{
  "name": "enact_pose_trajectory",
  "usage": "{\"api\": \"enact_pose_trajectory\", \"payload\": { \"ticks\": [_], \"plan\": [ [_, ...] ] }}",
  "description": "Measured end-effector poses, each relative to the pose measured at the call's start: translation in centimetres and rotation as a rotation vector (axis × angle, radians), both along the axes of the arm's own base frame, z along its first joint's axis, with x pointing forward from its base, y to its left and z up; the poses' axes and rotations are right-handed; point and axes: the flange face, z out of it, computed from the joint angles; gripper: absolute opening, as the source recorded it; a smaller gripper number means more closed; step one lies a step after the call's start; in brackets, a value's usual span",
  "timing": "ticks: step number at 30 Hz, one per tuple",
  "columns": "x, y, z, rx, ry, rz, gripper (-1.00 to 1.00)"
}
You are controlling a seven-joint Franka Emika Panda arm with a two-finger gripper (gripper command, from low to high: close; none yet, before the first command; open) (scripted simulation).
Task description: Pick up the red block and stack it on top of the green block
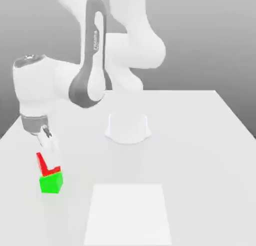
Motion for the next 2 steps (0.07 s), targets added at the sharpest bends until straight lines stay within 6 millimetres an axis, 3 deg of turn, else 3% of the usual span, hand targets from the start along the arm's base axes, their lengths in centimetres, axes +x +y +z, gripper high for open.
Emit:
{"api": "enact_pose_trajectory", "payload": {
  "ticks": [2],
  "plan": [
    [0.00,0.00,0.00,0.000,0.000,0.000,1.00]
  ]
}}
